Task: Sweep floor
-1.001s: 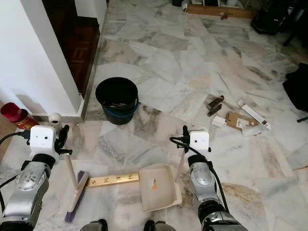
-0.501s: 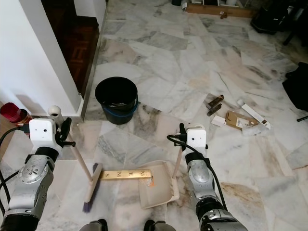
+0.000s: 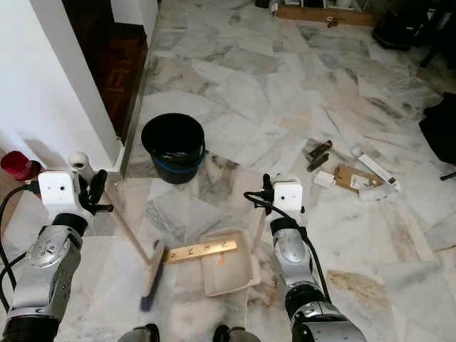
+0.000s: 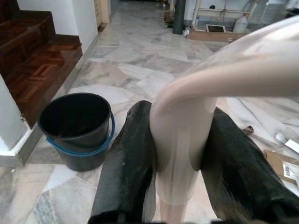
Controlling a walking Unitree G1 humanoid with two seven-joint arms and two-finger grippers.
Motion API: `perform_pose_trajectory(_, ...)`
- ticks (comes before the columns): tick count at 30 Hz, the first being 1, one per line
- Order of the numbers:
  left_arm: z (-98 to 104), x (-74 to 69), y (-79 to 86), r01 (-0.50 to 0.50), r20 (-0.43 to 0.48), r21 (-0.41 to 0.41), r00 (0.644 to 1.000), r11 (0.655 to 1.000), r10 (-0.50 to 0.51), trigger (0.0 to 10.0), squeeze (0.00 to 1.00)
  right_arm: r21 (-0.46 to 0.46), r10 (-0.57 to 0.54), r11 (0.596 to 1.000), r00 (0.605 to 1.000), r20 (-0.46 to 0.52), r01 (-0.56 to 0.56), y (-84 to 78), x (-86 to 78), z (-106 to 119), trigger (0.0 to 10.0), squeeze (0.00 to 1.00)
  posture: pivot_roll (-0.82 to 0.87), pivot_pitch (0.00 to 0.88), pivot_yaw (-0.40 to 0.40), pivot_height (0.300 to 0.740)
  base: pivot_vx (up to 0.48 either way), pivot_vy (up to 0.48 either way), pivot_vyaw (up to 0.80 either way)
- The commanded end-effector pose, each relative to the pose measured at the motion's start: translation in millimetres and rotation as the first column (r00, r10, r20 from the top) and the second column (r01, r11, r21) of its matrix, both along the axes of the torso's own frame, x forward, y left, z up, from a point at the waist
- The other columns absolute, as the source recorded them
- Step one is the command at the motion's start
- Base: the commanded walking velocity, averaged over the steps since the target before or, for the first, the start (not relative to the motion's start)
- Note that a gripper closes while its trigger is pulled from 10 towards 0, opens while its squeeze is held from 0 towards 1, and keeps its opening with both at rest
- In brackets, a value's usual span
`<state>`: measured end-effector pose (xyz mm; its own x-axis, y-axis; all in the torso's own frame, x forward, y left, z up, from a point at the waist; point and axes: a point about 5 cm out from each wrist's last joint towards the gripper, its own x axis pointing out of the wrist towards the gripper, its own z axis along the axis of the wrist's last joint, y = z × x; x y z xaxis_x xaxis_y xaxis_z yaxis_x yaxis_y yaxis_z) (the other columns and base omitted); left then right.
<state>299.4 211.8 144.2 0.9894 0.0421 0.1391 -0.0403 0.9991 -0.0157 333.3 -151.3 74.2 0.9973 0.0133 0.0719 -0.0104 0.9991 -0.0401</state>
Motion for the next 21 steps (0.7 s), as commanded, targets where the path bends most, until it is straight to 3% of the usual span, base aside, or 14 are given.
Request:
perform_pose_trajectory(1,12.0,0.7,-0.3,0.003,0.047,-0.038,0.999,0.999,-0.001,10.0,0.0,0.037,-0.026,0.999,0.999,0.025,0.025,-0.9,3.2,5.9,10.0,0.0,0.19,0.188,-0.105,0.74,0.0,0.0,0.0)
perform_pose_trajectory(14,25.1,2.5,6.7,-0.036,0.094,-0.154,0.994,0.987,0.051,10.0,0.0,0.115,-0.039,0.993,0.998,0.041,0.034,6.0,6.5,11.2,10.0,0.0,0.2,0.18,-0.107,0.74,0.0,0.0,0.0)
perform_pose_trajectory(21,33.0,3.4,7.1,-0.032,0.112,-0.161,0.992,0.986,0.05,10.0,0.0,0.181,-0.082,0.981,0.993,0.081,0.066,0.4,14.0,24.7,10.0,0.0,0.2,0.169,-0.103,0.74,0.0,0.0,0.0)
